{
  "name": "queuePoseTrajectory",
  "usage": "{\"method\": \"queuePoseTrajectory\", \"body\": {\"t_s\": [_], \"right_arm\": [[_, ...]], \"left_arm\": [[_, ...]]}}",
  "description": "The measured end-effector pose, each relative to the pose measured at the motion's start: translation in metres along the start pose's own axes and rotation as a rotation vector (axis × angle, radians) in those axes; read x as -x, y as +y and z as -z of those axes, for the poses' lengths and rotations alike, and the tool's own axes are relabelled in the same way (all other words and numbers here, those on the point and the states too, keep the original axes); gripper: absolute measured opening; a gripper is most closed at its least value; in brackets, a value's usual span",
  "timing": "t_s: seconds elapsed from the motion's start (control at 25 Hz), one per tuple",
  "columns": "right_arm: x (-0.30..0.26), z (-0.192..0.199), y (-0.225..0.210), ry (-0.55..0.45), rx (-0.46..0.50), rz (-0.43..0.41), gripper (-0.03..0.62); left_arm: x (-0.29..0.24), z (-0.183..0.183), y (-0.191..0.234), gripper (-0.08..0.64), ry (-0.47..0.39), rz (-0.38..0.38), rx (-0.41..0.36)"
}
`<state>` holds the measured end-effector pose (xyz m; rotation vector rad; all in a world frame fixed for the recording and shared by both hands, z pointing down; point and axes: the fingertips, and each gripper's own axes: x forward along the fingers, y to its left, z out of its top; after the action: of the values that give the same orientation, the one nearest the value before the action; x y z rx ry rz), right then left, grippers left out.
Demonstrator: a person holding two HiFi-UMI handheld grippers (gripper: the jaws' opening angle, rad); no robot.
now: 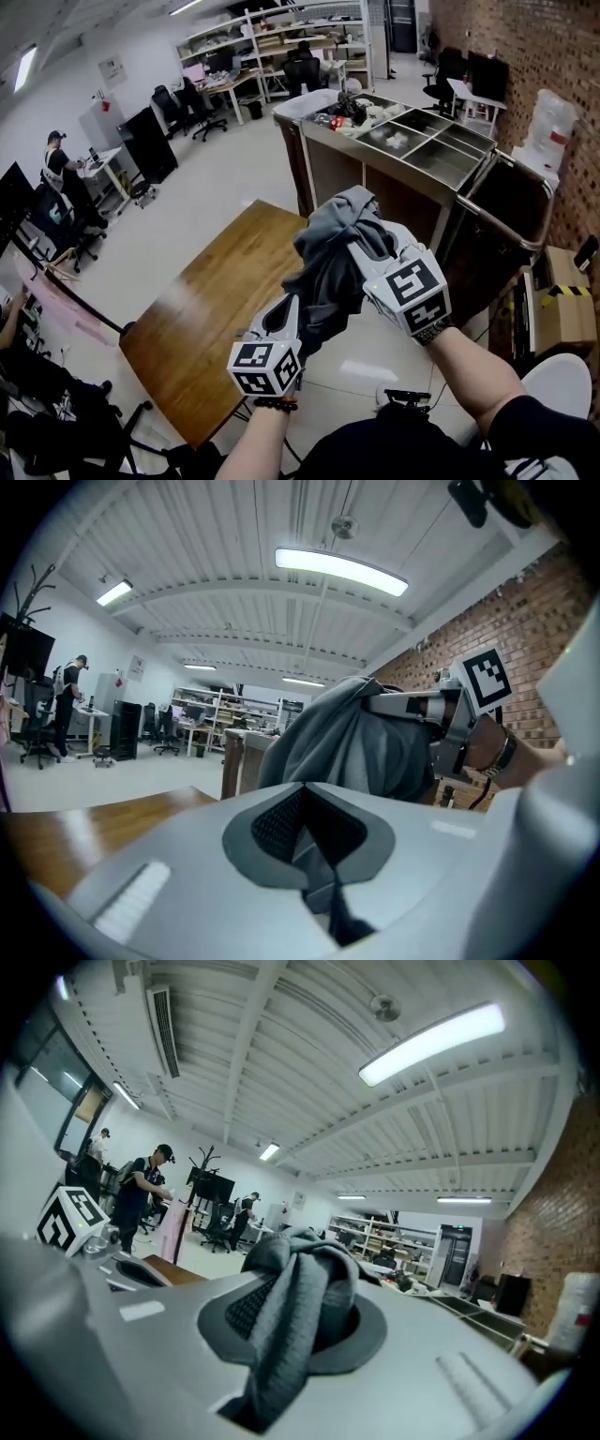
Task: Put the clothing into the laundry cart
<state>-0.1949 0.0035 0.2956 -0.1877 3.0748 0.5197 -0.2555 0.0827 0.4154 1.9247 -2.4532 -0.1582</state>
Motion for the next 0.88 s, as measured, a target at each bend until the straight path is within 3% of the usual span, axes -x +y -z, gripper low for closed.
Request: {"method": "queuePoseTrajectory", "body": {"t_s": [0.88], "right_arm": [[0.203,-0.045,-0.194,-0.017,0.077,0.425,0.066]], "left_arm": [[-0.135,-0.024,-0.211,0.002,-0.019,0.383,0.006]]}}
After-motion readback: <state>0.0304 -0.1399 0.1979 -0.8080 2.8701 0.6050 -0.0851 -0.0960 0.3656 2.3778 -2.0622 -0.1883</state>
